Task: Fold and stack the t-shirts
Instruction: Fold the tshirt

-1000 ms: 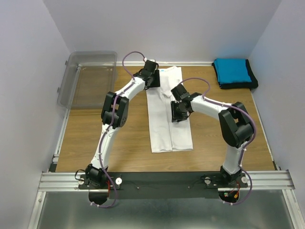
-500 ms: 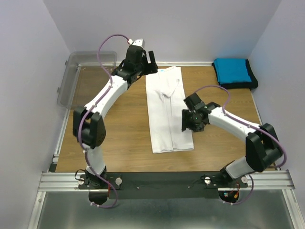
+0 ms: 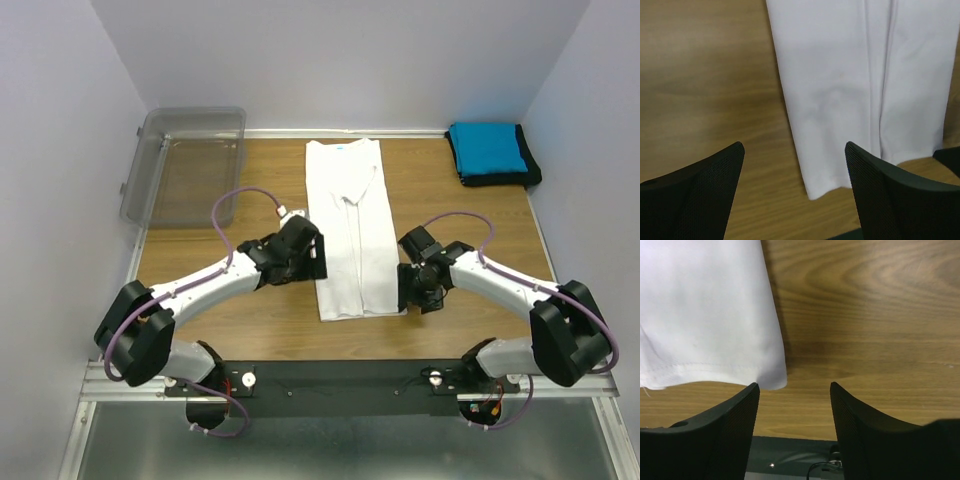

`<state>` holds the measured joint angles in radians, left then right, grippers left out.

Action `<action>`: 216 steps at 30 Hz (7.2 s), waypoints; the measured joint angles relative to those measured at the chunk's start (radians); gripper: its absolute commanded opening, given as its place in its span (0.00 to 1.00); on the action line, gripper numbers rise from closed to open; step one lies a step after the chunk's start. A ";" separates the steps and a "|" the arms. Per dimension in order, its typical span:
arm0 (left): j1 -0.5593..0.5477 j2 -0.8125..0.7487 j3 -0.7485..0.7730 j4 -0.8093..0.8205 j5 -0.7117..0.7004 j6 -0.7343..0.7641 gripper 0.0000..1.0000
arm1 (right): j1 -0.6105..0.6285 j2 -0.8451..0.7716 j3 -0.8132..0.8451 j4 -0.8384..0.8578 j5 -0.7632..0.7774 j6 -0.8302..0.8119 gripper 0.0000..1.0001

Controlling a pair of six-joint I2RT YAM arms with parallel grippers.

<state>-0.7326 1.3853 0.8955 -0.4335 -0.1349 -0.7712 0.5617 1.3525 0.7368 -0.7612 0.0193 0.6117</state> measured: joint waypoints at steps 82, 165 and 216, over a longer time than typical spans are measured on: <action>-0.324 0.231 0.084 -0.264 -0.056 -0.393 0.53 | 0.000 0.020 -0.059 0.146 -0.097 -0.037 0.01; 0.314 0.749 0.727 0.129 0.001 0.381 0.00 | -0.189 0.761 0.904 0.204 0.097 -0.177 0.01; 0.352 0.401 0.414 0.280 -0.029 0.351 0.76 | -0.158 0.710 0.915 0.340 0.067 -0.428 0.48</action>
<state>-0.3809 1.7866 1.3094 -0.1535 -0.1638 -0.4198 0.4042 2.0624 1.6516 -0.4213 0.0864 0.1833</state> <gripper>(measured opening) 0.768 0.496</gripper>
